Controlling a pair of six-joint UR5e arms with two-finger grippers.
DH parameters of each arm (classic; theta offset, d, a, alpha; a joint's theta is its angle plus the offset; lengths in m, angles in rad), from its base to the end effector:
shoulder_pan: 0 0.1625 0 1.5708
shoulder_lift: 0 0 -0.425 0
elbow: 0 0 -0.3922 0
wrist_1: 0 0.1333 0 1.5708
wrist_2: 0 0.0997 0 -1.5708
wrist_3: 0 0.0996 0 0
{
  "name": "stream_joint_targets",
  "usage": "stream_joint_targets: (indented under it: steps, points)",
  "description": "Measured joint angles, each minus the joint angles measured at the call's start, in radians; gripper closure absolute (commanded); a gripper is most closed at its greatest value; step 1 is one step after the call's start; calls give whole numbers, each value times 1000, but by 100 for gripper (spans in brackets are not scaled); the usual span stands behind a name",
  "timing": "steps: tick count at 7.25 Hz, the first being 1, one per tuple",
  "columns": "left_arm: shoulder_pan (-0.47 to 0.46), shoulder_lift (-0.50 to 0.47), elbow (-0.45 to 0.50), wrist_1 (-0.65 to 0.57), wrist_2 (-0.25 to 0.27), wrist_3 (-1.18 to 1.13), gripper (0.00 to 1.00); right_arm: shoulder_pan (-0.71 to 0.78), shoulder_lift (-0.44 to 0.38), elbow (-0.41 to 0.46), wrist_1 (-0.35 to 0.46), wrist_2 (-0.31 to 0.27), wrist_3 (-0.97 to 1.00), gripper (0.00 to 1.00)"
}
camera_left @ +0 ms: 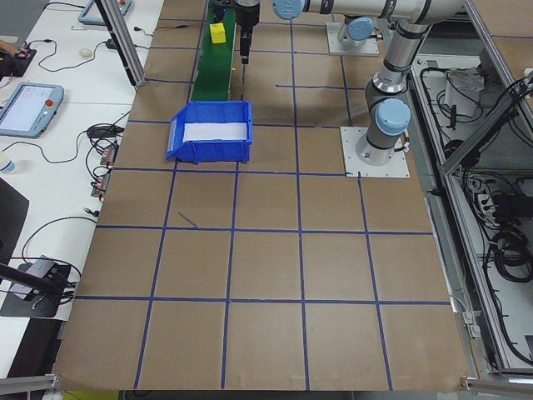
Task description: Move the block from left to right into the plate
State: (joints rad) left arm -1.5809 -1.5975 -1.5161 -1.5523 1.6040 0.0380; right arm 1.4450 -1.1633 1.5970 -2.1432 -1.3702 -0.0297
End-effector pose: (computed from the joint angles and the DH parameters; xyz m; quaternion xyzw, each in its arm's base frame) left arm -0.1351 -0.5063 0.5035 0.0237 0.9993 -0.0230 0.0169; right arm 0.0721 -0.6507 0.3050 0.0407 0.9918 -0.0765 0.0942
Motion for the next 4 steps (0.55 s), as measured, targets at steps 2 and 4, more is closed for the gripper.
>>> stream_joint_targets:
  steps: [2,4]
  points:
    - [0,2,2,0,2,-1,0,0,2,4,1,-1,-17,2]
    - [-1,3,2,0,3,0,0,0,17,18,1,-2,-85,3]
